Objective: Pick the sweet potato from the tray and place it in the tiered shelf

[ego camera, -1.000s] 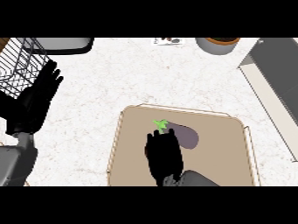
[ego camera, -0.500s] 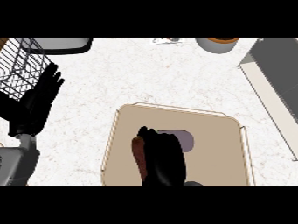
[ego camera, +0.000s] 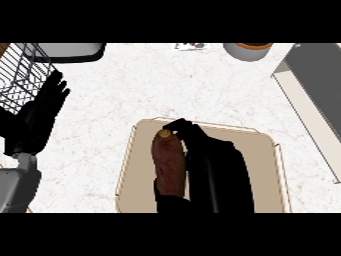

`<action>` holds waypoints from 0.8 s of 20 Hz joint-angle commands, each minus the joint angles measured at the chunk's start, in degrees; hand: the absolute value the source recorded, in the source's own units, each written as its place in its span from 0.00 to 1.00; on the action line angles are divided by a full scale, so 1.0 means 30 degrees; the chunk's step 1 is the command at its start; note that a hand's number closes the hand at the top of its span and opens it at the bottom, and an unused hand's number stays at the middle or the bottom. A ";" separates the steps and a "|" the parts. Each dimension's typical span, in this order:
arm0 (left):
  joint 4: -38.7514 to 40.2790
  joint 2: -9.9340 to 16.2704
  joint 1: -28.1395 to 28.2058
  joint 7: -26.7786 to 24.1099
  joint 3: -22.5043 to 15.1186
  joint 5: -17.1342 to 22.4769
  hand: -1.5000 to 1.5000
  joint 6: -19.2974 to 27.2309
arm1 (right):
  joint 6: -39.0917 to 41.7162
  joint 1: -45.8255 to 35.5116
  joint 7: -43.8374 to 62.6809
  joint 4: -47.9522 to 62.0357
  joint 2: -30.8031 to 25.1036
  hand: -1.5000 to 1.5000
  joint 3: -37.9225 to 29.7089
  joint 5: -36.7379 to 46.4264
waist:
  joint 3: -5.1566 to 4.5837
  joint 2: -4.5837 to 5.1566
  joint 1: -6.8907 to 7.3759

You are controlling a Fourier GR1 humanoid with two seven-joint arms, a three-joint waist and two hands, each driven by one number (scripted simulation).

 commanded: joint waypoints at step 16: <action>-0.0446 -0.0464 0.0162 0.0289 0.0006 -0.0419 0.50 -0.0048 | 0.8229 -0.3940 0.1479 -0.4335 -0.3481 1.00 -1.2999 -0.2579 | 0.0004 0.0083 0.0008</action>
